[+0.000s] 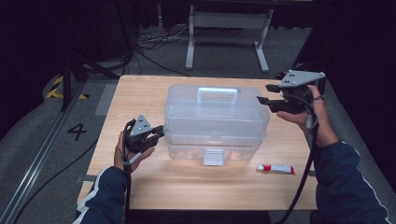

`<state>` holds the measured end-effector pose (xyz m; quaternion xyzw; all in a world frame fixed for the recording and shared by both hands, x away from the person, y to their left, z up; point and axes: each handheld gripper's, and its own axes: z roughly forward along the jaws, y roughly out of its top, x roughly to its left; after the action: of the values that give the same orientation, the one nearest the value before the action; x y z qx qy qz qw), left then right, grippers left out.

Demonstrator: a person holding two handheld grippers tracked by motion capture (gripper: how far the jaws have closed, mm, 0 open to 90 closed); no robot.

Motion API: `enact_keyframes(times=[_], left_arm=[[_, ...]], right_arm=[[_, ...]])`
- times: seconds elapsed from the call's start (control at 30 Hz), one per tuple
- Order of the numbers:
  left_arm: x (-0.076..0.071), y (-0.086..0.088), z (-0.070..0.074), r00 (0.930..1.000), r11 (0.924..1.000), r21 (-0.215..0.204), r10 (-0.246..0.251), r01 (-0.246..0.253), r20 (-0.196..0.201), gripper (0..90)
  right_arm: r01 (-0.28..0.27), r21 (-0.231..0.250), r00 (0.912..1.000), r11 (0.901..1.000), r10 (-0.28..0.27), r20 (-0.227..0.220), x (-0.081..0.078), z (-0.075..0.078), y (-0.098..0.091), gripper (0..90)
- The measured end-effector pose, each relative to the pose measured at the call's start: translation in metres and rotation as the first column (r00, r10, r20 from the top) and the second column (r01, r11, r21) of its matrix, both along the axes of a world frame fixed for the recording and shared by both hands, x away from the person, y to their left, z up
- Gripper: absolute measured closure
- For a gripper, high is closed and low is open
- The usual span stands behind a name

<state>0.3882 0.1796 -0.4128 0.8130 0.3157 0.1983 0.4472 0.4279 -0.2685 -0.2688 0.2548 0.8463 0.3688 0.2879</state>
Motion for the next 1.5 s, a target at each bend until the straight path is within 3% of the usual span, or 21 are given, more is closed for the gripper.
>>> enact_keyframes(times=[0.07, 0.17, 0.23, 0.37, 0.43, 0.47, 0.57, 0.6, 0.73, 0.87, 1.17, 1.43, 1.5], left_arm=[[0.001, -0.001, 0.0, 1.0, 1.0, 0.005, 0.006, -0.006, 0.003, 79.7], [0.003, -0.001, 0.0, 1.0, 0.9999, 0.01, 0.008, -0.008, 0.002, 79.7], [0.005, -0.001, -0.001, 0.9999, 0.9999, 0.006, 0.011, -0.011, -0.001, 79.7], [0.008, 0.0, -0.001, 0.9998, 0.9998, 0.005, 0.018, -0.018, 0.003, 79.5], [0.011, 0.001, -0.001, 0.9997, 0.9997, 0.002, 0.022, -0.022, 0.002, 79.4], [0.011, 0.001, 0.0, 0.9996, 0.9996, 0.003, 0.027, -0.027, 0.0, 79.4], [0.013, 0.002, -0.001, 0.9991, 0.9992, -0.001, 0.041, -0.041, -0.002, 79.4], [0.013, 0.002, -0.001, 0.9991, 0.9992, -0.001, 0.041, -0.041, -0.002, 79.5], [0.014, 0.001, -0.001, 0.999, 0.999, 0.01, 0.044, -0.044, 0.006, 79.4], [0.017, 0.001, -0.001, 0.9989, 0.9988, 0.012, 0.047, -0.047, 0.01, 79.4], [0.018, 0.001, -0.001, 0.9993, 0.9991, 0.018, 0.038, -0.038, 0.005, 79.2], [0.018, 0.001, 0.001, 0.9993, 0.9992, 0.018, 0.036, -0.036, 0.014, 77.8], [0.018, 0.001, 0.002, 0.9994, 0.9987, 0.044, 0.026, -0.027, 0.023, 75.8]], right_arm=[[-0.001, 0.0, 0.9999, 1.0, 0.001, 0.012, -0.002, -0.001, -0.006, 48.7], [0.026, 0.041, 0.9996, 0.9988, -0.026, 0.006, -0.008, -0.011, -0.03, 47.1], [0.046, 0.038, 0.9988, 0.9982, -0.047, 0.017, -0.012, -0.019, -0.041, 46.5], [0.053, 0.086, 0.9986, 0.9949, -0.053, 0.001, -0.024, -0.041, -0.061, 44.7], [0.065, 0.077, 0.9979, 0.9949, -0.065, -0.006, -0.026, -0.046, -0.062, 44.3], [0.078, 0.045, 0.9969, 0.9959, -0.078, -0.006, -0.03, -0.053, -0.062, 43.6], [0.051, 0.029, 0.9986, 0.9982, -0.051, -0.014, -0.04, -0.072, -0.061, 42.9], [0.051, 0.029, 0.9986, 0.9982, -0.051, -0.014, -0.04, -0.072, -0.061, 42.9], [0.076, -0.06, 0.997, 0.9953, -0.077, -0.012, -0.045, -0.084, -0.054, 42.8], [0.026, -0.03, 0.9991, 0.9992, -0.027, -0.034, -0.045, -0.092, -0.053, 42.7], [-0.026, -0.034, 0.9969, 0.9991, 0.023, -0.075, -0.04, -0.111, -0.043, 41.4], [-0.042, 0.022, 0.9987, 0.9989, 0.043, -0.028, -0.039, -0.116, -0.043, 41.2], [-0.044, 0.034, 0.9988, 0.9985, 0.044, -0.019, -0.039, -0.117, -0.043, 41.4]])
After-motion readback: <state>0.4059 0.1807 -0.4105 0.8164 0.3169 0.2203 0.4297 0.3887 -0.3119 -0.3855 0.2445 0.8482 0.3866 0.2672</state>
